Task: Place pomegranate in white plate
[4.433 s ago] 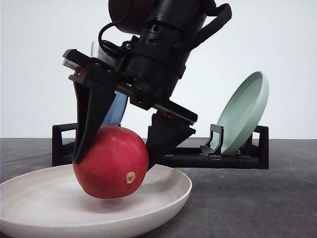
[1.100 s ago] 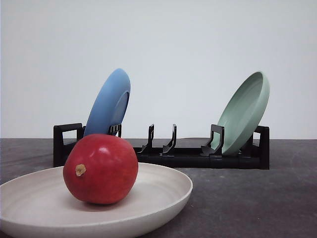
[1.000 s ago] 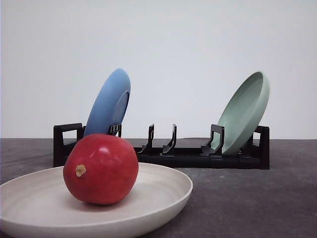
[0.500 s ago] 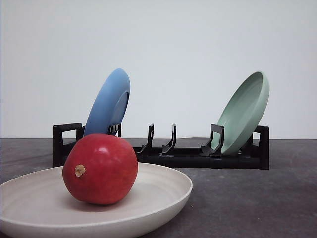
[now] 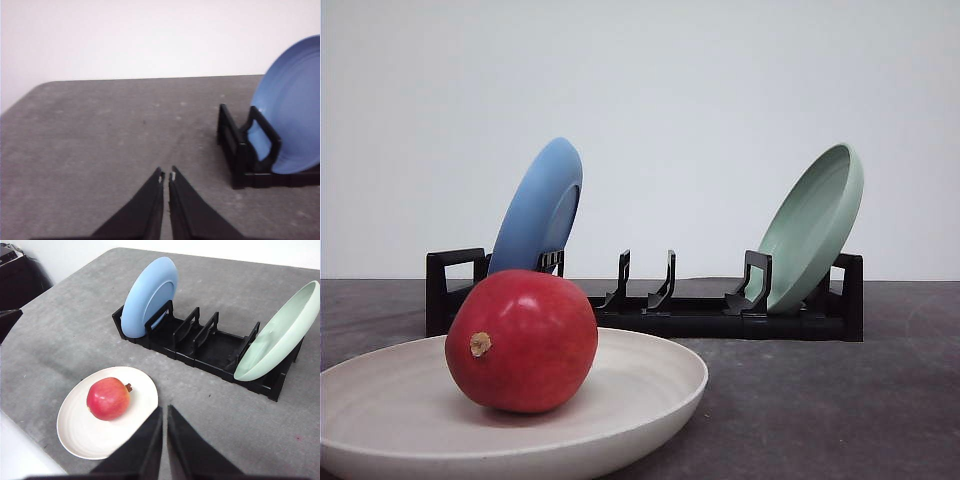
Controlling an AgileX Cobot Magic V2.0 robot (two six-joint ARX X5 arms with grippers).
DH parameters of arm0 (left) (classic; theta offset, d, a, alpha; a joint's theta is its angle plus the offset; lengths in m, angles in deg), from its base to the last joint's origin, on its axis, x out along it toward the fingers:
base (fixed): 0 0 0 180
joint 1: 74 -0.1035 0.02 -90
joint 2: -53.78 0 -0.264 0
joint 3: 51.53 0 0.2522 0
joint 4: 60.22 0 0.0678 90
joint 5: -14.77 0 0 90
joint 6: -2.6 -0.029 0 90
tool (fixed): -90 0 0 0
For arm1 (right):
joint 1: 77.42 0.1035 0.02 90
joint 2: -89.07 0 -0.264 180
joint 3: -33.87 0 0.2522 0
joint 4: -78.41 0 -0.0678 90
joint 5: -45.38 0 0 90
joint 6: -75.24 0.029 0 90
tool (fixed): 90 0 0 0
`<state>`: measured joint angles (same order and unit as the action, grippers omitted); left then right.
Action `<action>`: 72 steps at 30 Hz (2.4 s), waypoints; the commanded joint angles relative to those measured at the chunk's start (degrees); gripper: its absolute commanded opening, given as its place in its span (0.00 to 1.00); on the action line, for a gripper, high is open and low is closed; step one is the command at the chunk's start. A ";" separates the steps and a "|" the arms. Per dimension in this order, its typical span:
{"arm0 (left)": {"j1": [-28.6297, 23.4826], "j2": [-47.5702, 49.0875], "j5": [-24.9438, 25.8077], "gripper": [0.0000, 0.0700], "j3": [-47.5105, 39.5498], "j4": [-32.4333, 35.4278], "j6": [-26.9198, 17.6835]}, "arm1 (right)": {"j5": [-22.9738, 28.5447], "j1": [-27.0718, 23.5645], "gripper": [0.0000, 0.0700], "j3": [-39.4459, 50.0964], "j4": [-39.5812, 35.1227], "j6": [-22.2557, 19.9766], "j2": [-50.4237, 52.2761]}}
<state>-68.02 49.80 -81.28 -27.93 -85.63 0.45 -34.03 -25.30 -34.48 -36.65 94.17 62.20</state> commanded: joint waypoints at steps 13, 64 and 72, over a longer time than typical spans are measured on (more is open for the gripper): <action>-4.53 3.81 0.16 0.00 -6.93 2.80 -1.23 | -0.02 0.66 0.01 -0.37 -0.57 0.57 -0.33; -4.95 3.81 0.09 0.00 -9.15 7.35 -1.32 | -3.21 -32.24 0.01 22.47 -29.23 -14.63 9.26; -4.95 3.81 0.09 0.00 -9.15 7.35 -1.32 | -2.82 -51.19 0.01 43.13 -48.33 -20.71 18.61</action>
<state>-72.85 53.52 -81.23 -36.56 -78.73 -0.40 -36.92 -75.61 7.61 -83.35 75.97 80.14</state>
